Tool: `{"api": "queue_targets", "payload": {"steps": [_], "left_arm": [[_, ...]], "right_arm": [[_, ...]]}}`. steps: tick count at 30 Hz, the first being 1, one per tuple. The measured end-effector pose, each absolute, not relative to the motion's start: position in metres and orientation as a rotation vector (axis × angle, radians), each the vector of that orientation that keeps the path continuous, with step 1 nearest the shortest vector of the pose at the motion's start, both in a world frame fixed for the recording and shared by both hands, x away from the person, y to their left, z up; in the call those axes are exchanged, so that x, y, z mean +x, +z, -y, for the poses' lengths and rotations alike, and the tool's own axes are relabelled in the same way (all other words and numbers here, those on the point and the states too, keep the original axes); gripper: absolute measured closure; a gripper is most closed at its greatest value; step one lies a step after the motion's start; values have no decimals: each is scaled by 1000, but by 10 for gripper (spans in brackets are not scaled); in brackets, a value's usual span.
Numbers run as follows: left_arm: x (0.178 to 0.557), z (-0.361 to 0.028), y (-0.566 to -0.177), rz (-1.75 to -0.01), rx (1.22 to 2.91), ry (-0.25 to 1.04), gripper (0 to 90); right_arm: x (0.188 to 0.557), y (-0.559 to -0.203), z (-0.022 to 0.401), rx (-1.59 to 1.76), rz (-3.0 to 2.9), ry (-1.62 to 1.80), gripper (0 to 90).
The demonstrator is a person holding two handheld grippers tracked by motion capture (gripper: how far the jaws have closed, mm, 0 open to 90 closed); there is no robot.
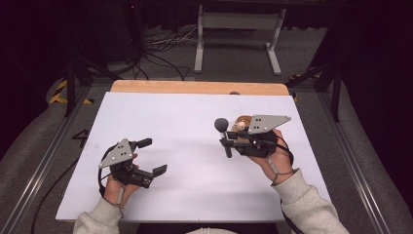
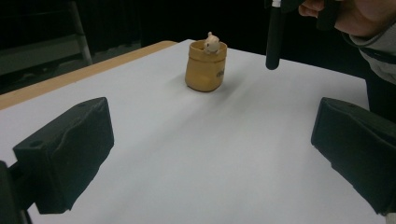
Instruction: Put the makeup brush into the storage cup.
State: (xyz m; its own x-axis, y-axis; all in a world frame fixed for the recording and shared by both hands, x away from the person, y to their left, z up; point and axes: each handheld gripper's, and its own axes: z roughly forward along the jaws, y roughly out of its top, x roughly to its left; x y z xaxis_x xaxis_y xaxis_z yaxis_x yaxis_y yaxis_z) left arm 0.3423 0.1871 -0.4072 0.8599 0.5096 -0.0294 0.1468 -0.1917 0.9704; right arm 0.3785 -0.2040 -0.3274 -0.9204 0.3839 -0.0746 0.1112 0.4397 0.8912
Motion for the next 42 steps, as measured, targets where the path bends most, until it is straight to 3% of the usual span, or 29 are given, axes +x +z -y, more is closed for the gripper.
{"api": "queue_targets", "payload": {"steps": [24, 42], "left_arm": [[333, -210, -433, -600, 1765, 460, 0], [333, -206, -437, -627, 1795, 488, 0]], "right_arm": [[401, -323, 228, 604, -2206, 1644, 723], [425, -322, 248, 766, -2038, 1650, 723]]}}
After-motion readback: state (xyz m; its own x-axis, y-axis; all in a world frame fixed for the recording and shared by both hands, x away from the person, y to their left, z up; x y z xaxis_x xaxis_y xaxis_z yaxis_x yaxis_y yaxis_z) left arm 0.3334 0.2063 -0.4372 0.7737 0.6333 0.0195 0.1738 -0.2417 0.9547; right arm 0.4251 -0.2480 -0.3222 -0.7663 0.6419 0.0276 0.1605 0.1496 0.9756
